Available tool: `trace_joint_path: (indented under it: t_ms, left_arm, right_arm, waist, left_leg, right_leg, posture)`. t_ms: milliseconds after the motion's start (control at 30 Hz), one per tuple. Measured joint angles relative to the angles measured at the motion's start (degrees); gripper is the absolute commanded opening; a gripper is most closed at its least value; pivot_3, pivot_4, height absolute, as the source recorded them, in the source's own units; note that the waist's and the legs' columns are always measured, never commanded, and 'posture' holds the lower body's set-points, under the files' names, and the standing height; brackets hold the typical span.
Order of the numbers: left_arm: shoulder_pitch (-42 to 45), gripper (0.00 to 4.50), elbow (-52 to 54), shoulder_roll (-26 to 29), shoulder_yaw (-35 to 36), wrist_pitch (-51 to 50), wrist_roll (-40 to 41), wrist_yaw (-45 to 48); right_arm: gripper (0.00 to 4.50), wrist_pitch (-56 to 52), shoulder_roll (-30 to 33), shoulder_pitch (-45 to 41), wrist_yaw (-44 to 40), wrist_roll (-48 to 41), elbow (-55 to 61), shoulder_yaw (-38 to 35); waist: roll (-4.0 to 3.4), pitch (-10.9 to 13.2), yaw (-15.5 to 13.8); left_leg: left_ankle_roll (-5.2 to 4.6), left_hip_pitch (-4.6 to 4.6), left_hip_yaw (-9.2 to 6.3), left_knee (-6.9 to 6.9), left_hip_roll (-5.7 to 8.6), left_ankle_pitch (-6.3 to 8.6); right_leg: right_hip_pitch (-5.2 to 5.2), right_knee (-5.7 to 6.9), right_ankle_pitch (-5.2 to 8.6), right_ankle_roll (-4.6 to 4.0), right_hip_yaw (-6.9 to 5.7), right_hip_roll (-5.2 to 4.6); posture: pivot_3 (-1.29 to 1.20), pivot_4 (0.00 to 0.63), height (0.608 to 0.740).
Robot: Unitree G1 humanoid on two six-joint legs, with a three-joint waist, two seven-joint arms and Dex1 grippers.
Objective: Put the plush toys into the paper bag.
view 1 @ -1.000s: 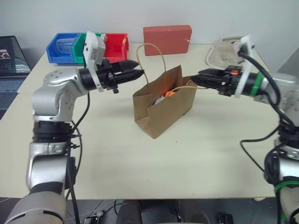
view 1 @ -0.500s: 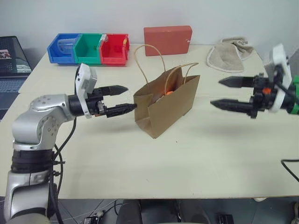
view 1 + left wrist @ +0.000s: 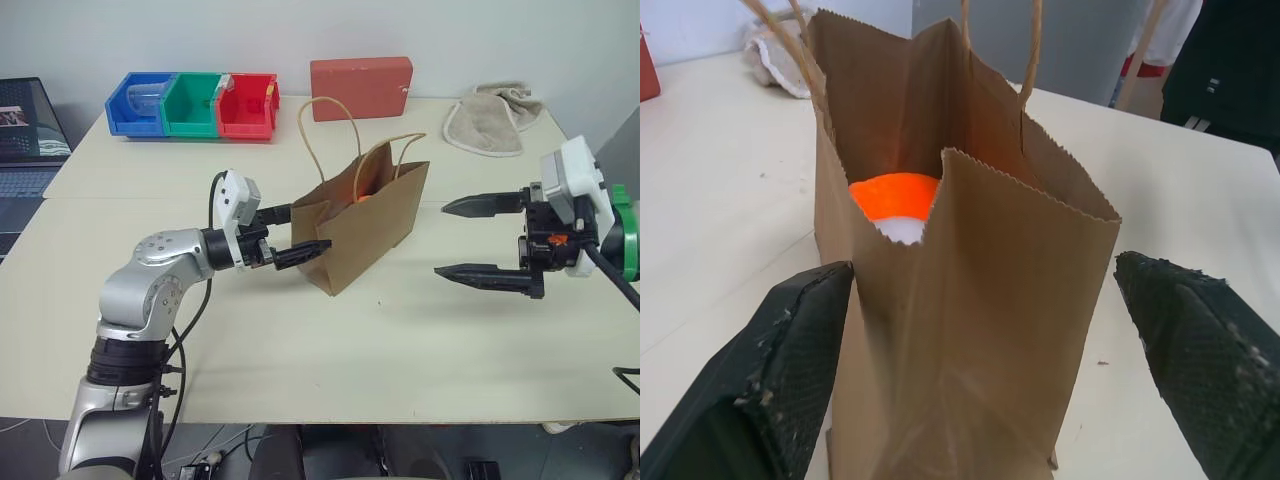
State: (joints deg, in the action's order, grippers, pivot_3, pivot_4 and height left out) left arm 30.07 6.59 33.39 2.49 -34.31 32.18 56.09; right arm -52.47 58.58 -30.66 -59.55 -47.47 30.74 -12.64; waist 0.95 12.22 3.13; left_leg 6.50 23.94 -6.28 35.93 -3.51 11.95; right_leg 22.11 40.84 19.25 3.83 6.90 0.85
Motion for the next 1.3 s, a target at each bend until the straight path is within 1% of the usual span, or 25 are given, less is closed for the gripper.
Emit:
trace_joint_path:
  t_ms: [100, 133, 167, 267, 333, 433, 467, 500, 567, 733, 800, 900, 933, 1133, 1300]
  left_arm:
    - [-0.6, 4.48, 1.0, -0.5, 0.0, -0.1, 0.2, -0.8]
    - [-2.2, 4.48, 3.4, -1.2, -0.3, -0.2, 0.2, -1.6]
    - [-2.5, 4.48, 3.7, -1.8, -0.7, -0.2, 0.1, -2.3]
    - [-2.5, 4.48, 3.7, -6.2, -1.6, 0.0, -1.2, -6.7]
    - [-2.5, 4.48, 3.4, -9.5, -3.8, 1.3, -3.2, -9.4]
    - [-2.1, 4.48, 1.7, -11.3, -5.6, 3.5, -5.2, -10.8]
    - [-1.9, 4.10, 1.0, -11.3, -5.6, 4.4, -5.9, -10.9]
    - [-1.5, 3.87, -0.1, -11.3, -5.7, 5.5, -6.7, -10.9]
    - [-1.0, 3.28, -1.8, -11.1, -6.0, 7.3, -8.0, -10.5]
    - [-0.5, 1.63, -4.9, -11.5, -6.1, 10.1, -9.0, -10.4]
    - [-0.4, 1.06, -5.4, -11.9, -6.2, 11.1, -9.3, -10.2]
    - [0.5, 0.11, -7.3, -12.3, -6.2, 12.5, -9.7, -10.0]
    - [0.9, 0.05, -8.2, -12.3, -6.2, 13.0, -9.8, -9.7]
    - [4.1, 0.05, -11.8, -10.6, -6.1, 13.8, -9.6, -4.1]
    - [8.8, 0.05, -15.9, -8.3, -6.6, 11.8, -6.1, 6.4]
  right_arm:
    - [4.50, 0.0, 0.1, 1.0, 0.0, -0.7, 0.4, -0.4]
    - [4.50, 0.3, 0.2, 2.1, 0.1, -1.1, 1.2, -1.4]
    - [4.50, 0.3, 0.2, 2.3, 0.4, -1.1, 1.4, -1.5]
    - [4.50, 0.6, 0.2, 2.3, 1.9, -1.1, 2.9, -1.5]
    - [4.50, 1.5, 0.2, 2.3, 2.6, -0.8, 3.5, -1.3]
    - [4.50, 2.6, 0.2, 2.3, 3.6, 0.0, 3.6, -0.3]
    - [4.50, 2.8, 0.2, 2.3, 3.9, 0.3, 3.7, 0.2]
    - [4.50, 3.0, 0.2, 2.3, 4.3, 0.6, 3.7, 0.5]
    - [4.50, 3.2, 0.1, 2.2, 4.9, 0.9, 3.7, 0.9]
    - [4.50, 3.4, 0.1, 2.2, 6.1, 1.5, 3.8, 2.6]
    - [4.50, 3.6, 0.0, 2.2, 6.6, 1.9, 4.0, 2.7]
    - [4.50, 5.3, 0.1, 2.9, 7.4, 4.0, 4.3, 2.8]
    - [4.50, 6.2, 0.0, 3.7, 7.6, 4.9, 4.4, 2.7]
    - [4.50, 8.2, -1.4, 7.7, 10.7, 6.8, 5.8, 1.9]
    - [4.50, 4.8, 2.3, 16.2, 8.9, 2.7, 10.0, -9.3]
  waist:
    - [0.00, 0.0, 0.0]
    - [0.00, 0.0, -0.1]
    - [0.00, 0.0, -0.1]
    - [0.00, 0.0, -0.3]
    - [0.02, 0.0, -0.5]
    - [0.02, 0.0, -0.4]
    - [0.02, 0.0, -0.4]
    - [0.01, 0.0, -0.4]
    - [0.01, 0.0, -0.4]
    - [0.01, 0.0, -0.6]
    - [0.02, 0.0, -0.6]
    - [0.02, 0.0, -0.7]
    - [0.02, 0.0, -0.7]
    - [0.01, 0.0, -0.8]
    - [0.02, 0.0, -1.4]
  left_leg:
    - [0.00, 0.00, 0.01, 0.00, 0.00, 0.00]
    - [0.00, 0.00, 0.01, -0.01, 0.01, 0.00]
    - [0.00, 0.00, 0.01, 0.01, 0.01, 0.00]
    - [0.00, -0.02, 0.00, 0.06, 0.02, 0.00]
    - [0.00, -0.02, 0.00, 0.10, 0.04, 0.00]
    - [0.00, -0.05, 0.02, 0.09, 0.03, 0.00]
    - [0.00, -0.07, 0.02, 0.07, 0.02, 0.00]
    - [0.00, -0.08, 0.01, 0.07, 0.02, 0.00]
    - [0.00, -0.06, 0.01, 0.07, 0.03, 0.00]
    - [0.00, -0.04, 0.01, 0.06, 0.04, 0.00]
    - [0.00, -0.04, 0.01, 0.06, 0.04, 0.00]
    - [0.00, -0.05, 0.01, 0.06, 0.04, 0.00]
    - [0.00, -0.04, 0.00, 0.07, 0.04, 0.00]
    - [0.01, -0.04, 0.00, 0.04, 0.04, 0.00]
    - [0.00, -0.01, -0.03, 0.01, 0.06, 0.00]
  right_leg:
    - [0.01, 0.01, 0.00, 0.00, 0.01, 0.00]
    - [-0.01, 0.00, 0.00, 0.00, 0.01, -0.01]
    - [-0.01, 0.00, 0.00, 0.00, 0.01, -0.01]
    - [-0.05, 0.00, 0.00, 0.00, 0.02, -0.01]
    - [-0.08, -0.02, -0.02, 0.03, 0.03, -0.01]
    - [-0.08, -0.01, -0.02, 0.04, 0.05, 0.00]
    - [-0.07, -0.01, -0.02, 0.03, 0.05, 0.01]
    - [-0.07, 0.00, -0.02, 0.03, 0.05, 0.01]
    - [-0.07, -0.01, -0.02, 0.03, 0.05, 0.00]
    - [-0.08, -0.03, -0.02, 0.03, 0.04, -0.01]
    - [-0.08, -0.03, -0.02, 0.03, 0.04, -0.01]
    - [-0.07, -0.03, -0.02, 0.04, 0.03, -0.01]
    - [-0.08, -0.03, -0.02, 0.04, 0.03, -0.01]
    - [-0.07, -0.02, -0.02, 0.03, 0.03, -0.01]
    - [-0.07, -0.03, -0.02, 0.03, -0.01, -0.01]
  posture:
    - [0.00, 0.150, 0.740]
    - [0.00, 0.150, 0.740]
    - [0.00, 0.150, 0.740]
    - [0.00, 0.150, 0.740]
    - [0.00, 0.150, 0.740]
    - [0.00, 0.150, 0.740]
    - [0.00, 0.150, 0.740]
    - [0.00, 0.150, 0.740]
    - [0.00, 0.150, 0.740]
    - [0.00, 0.150, 0.740]
    - [0.00, 0.150, 0.740]
    - [0.00, 0.150, 0.740]
    - [0.00, 0.150, 0.740]
    - [0.00, 0.150, 0.740]
    - [0.00, 0.150, 0.740]
